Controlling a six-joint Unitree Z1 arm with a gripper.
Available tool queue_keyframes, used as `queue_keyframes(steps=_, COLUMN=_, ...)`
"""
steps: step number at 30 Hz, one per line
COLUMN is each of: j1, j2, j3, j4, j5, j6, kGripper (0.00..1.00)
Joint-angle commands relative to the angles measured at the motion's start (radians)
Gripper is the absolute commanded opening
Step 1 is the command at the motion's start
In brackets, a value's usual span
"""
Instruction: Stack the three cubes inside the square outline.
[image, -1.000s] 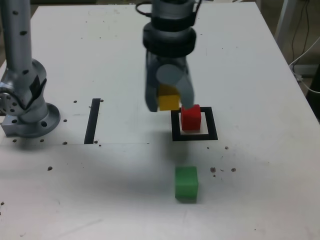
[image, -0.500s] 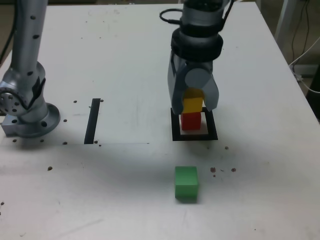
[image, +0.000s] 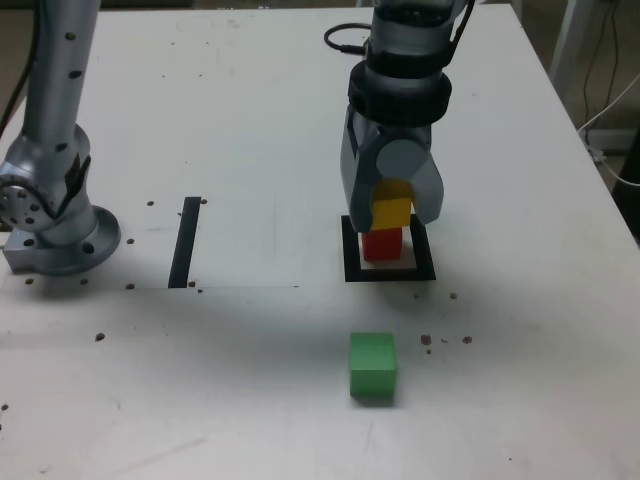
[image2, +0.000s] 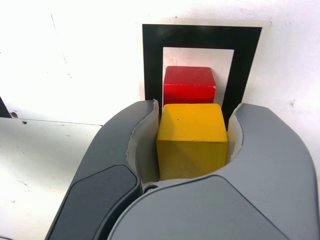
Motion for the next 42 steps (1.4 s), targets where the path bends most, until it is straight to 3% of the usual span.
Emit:
queue_keyframes(steps=1, j1=0.005, j2=0.004, j3=0.004, j4=0.000, j5=-0.008, j6=0.007, kGripper=0.21)
queue_keyframes(steps=19, j1=0.022, j2=0.021, j3=0.020, j4=-0.010, j5=-0.011, j6=0.019, kGripper=0.27)
queue_keyframes(steps=22, j1=0.022, j2=0.023, j3=0.022, j4=-0.009, j5=-0.012, j6=0.022, kGripper=0.36)
queue_keyframes(steps=33, j1=0.024, j2=0.020, j3=0.032, j4=-0.009, j5=-0.014, j6=0.028, kGripper=0.96)
queue_keyframes(steps=42, j1=0.022, j2=0.004, j3=0.034, j4=-0.002, j5=-0.019, j6=0.026, kGripper=0.99)
